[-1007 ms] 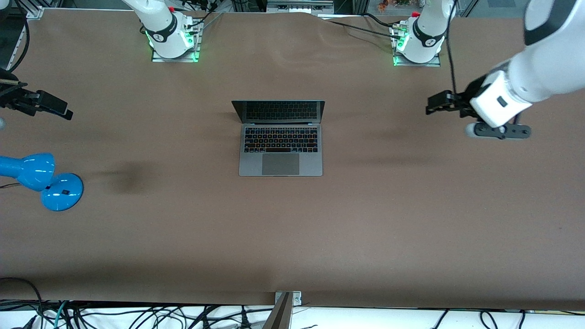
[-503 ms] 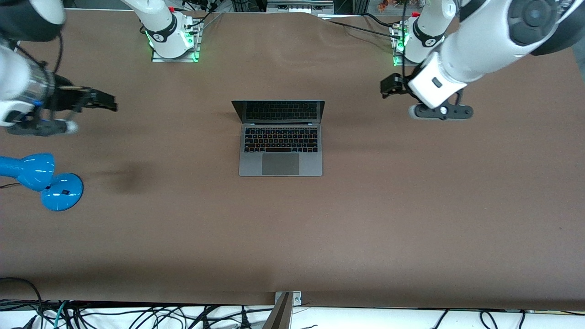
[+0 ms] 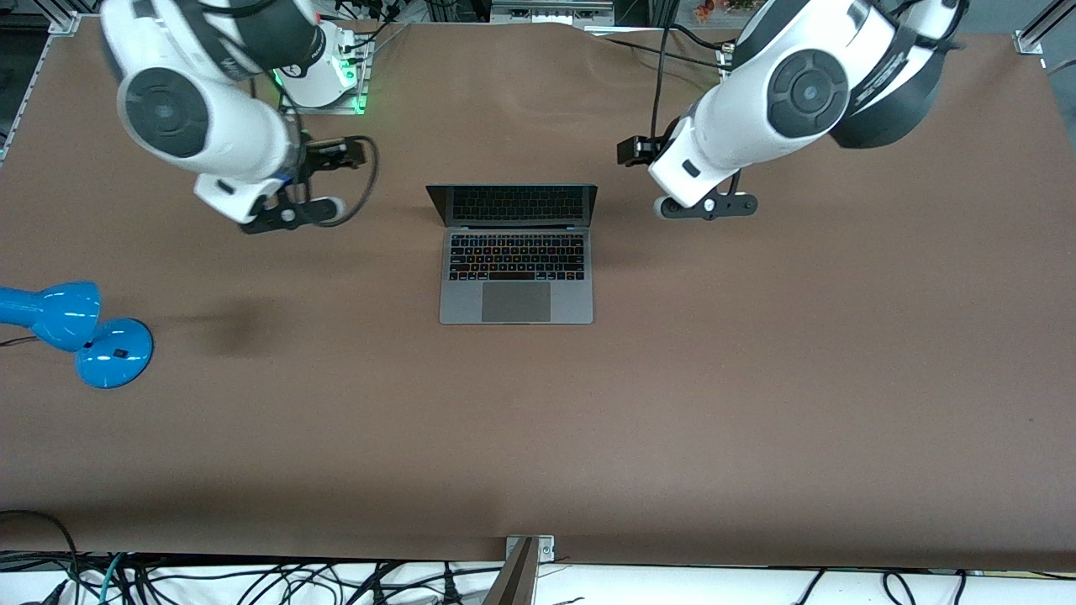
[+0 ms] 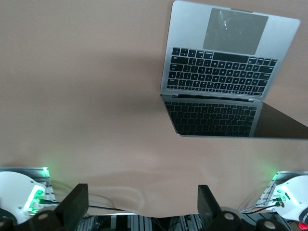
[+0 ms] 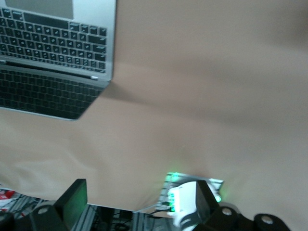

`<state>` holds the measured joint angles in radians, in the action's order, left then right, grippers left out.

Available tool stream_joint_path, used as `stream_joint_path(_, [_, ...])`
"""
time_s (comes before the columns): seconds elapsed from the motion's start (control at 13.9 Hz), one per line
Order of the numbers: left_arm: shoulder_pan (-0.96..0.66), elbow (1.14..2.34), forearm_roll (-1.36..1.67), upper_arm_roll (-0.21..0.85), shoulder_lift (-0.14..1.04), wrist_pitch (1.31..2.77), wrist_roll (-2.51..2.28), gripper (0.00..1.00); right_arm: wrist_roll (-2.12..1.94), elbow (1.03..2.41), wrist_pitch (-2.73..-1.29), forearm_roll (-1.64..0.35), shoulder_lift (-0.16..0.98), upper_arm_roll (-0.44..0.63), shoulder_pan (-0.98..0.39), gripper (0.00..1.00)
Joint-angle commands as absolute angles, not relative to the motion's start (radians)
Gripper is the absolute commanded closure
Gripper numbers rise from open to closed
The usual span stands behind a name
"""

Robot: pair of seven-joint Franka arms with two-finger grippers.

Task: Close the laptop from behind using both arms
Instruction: 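Move both grippers toward the laptop screen's back edge, then push the screen's back with both grippers, tilting it toward the keyboard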

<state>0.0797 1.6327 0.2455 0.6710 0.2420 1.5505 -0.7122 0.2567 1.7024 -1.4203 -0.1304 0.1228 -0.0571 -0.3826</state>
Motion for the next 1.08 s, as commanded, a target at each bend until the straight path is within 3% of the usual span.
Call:
stream_joint_path(0.0, [0.046, 1.725, 0.299, 0.681, 0.232, 1.624, -0.787, 0.00, 0.380, 1.782, -1.503, -0.150, 0.095, -0.167, -0.376, 0.00])
stream_joint_path(0.07, [0.045, 1.750, 0.336, 0.681, 0.235, 1.643, -0.787, 0.00, 0.444, 1.810, -1.537, -0.152, 0.094, -0.201, -0.376, 0.00])
stream_joint_path(0.22, [0.026, 1.790, 0.373, 0.684, 0.239, 1.672, -0.790, 0.04, 0.521, 1.862, -1.597, -0.152, 0.095, -0.283, -0.376, 0.16])
stream_joint_path(0.29, [0.005, 1.799, 0.377, 0.684, 0.244, 1.683, -0.795, 0.05, 0.543, 1.890, -1.630, -0.152, 0.094, -0.311, -0.376, 0.33])
stream_joint_path(0.43, [-0.020, 1.801, 0.387, 0.684, 0.262, 1.697, -0.799, 0.11, 0.564, 1.913, -1.670, -0.152, 0.101, -0.334, -0.376, 0.95])
stream_joint_path(0.5, [-0.023, 1.802, 0.387, 0.684, 0.270, 1.707, -0.799, 0.17, 0.568, 1.914, -1.672, -0.150, 0.106, -0.342, -0.376, 1.00])
stream_joint_path(0.58, [-0.023, 1.807, 0.387, 0.684, 0.282, 1.726, -0.808, 0.31, 0.565, 1.914, -1.672, -0.150, 0.109, -0.342, -0.379, 1.00])
stream_joint_path(0.72, [-0.053, 1.827, 0.387, 0.684, 0.287, 1.784, -0.878, 0.76, 0.560, 1.914, -1.693, -0.149, 0.126, -0.344, -0.382, 1.00])
stream_joint_path(0.79, [-0.069, 1.828, 0.387, 0.684, 0.299, 1.820, -0.926, 0.94, 0.563, 1.914, -1.712, -0.149, 0.139, -0.344, -0.394, 1.00])
stream_joint_path(0.86, [-0.084, 1.829, 0.385, 0.684, 0.319, 1.844, -0.952, 1.00, 0.568, 1.913, -1.733, -0.149, 0.152, -0.344, -0.397, 1.00])
stream_joint_path(1.01, [-0.086, 1.825, 0.374, 0.684, 0.348, 1.856, -0.954, 1.00, 0.565, 1.905, -1.753, -0.130, 0.172, -0.344, -0.403, 1.00])
